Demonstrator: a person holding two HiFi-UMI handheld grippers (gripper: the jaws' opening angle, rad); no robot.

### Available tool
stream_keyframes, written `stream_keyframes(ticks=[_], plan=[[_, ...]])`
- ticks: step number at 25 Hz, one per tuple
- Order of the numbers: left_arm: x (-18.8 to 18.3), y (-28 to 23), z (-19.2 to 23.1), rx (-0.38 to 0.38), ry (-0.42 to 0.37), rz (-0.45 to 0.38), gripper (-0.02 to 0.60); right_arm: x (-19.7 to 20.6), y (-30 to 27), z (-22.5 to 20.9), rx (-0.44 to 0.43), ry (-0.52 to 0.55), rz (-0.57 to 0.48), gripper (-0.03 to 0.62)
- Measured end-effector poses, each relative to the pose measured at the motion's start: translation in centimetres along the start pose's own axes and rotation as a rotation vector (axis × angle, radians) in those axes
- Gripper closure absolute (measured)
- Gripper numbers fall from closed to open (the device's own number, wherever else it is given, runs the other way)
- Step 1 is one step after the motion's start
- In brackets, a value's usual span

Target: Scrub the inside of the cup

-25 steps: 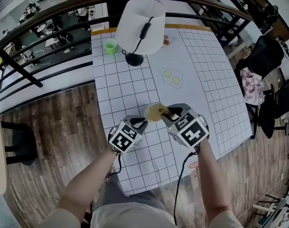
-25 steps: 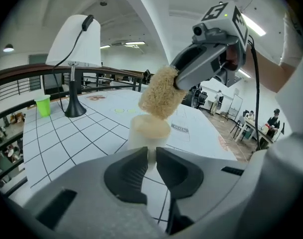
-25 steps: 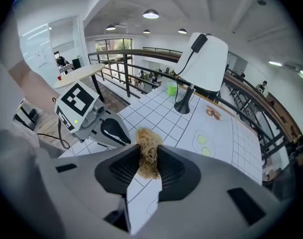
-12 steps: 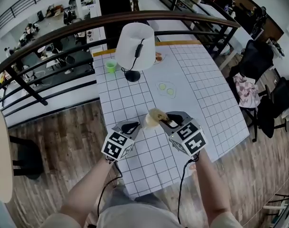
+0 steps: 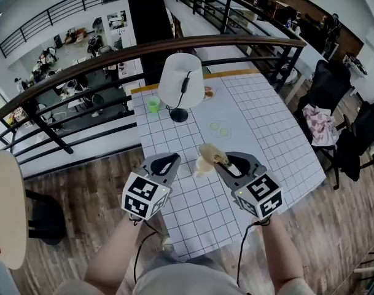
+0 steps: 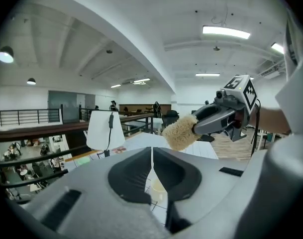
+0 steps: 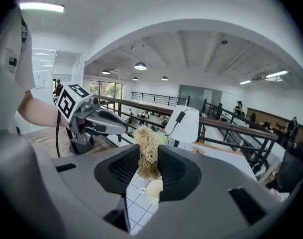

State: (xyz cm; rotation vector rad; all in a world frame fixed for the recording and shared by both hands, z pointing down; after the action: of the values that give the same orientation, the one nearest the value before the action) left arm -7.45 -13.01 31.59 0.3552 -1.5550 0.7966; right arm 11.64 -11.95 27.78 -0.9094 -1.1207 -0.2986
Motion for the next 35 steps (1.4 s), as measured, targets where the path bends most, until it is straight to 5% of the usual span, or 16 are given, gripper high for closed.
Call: stream_keyframes(ticks=[13,17,24,35], plan=[[-12.5,8.2,-2.6,0.018,-0.128,-0.304,0.566,-7.5,8.2,2.5,0.112,0.049,-0.273,0.480],[-14.2,10.2,-3.4,0.007,-0.163,-0.354,0.568,-8.4,10.2,3.2,0.162,0.036,-0.345,0.480],[-14.7,12.8,-4.8,-0.024,-0.170,-0.432,0.568,-8.9,12.0,6.1,0.128,0.012,-0.404,0.480],[-10.2,12.3,-7.5,-0.037,-0.187,-0.316,0.568,-5.9,12.1,9.0,0.296,-0.031,-0.470,0.479]])
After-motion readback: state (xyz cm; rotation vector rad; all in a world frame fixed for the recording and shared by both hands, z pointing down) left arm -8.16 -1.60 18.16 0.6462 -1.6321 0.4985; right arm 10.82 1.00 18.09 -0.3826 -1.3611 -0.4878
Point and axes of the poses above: the fingertips, and each gripper's own axes: y backward along the fingers, z to its left, x out of its underside, the point moved 7 cm from there along y, backward along the fingers, and after that the axes turned 1 degree about z, right-handed, at the moved point
